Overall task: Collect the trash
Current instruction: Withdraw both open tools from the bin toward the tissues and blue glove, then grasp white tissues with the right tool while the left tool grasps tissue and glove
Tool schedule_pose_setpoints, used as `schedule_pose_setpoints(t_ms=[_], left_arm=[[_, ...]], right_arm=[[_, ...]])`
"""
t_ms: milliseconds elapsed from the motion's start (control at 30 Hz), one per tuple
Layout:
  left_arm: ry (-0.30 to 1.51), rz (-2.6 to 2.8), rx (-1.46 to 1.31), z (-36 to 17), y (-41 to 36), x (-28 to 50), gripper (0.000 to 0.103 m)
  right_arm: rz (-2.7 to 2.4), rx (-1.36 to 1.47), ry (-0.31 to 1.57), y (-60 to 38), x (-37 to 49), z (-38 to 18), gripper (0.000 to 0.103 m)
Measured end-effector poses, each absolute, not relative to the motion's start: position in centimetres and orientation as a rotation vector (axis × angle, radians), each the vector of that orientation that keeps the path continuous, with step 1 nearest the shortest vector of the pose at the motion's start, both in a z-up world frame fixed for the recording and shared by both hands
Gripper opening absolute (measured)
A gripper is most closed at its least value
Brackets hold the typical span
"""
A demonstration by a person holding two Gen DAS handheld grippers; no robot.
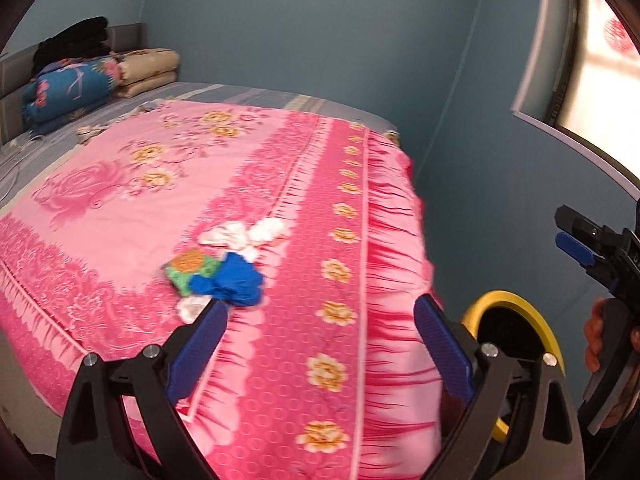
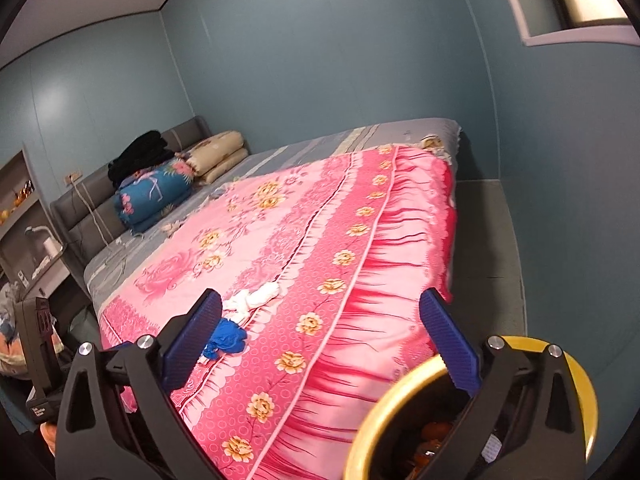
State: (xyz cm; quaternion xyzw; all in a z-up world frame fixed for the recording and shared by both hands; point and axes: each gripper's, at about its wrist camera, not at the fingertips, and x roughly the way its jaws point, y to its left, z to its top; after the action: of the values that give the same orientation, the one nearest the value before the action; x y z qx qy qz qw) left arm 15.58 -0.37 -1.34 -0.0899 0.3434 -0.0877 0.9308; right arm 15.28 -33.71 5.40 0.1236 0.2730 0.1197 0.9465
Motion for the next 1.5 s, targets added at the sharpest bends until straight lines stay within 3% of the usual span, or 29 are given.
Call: schedule_pose_setpoints(t_ms=[600, 1500], left_arm=[[0.793, -0.057, -0.273, -6.6, 7.6, 18.3, 0.091], [0.953, -0.043, -0.339, -14.3, 11.0, 25.1, 0.091]], right_arm=[[0.365, 0.2, 0.717, -22.9, 24.3, 2.0, 0.095], [0.326, 0.044, 0.947, -11.1, 38.0, -8.9, 0.095]])
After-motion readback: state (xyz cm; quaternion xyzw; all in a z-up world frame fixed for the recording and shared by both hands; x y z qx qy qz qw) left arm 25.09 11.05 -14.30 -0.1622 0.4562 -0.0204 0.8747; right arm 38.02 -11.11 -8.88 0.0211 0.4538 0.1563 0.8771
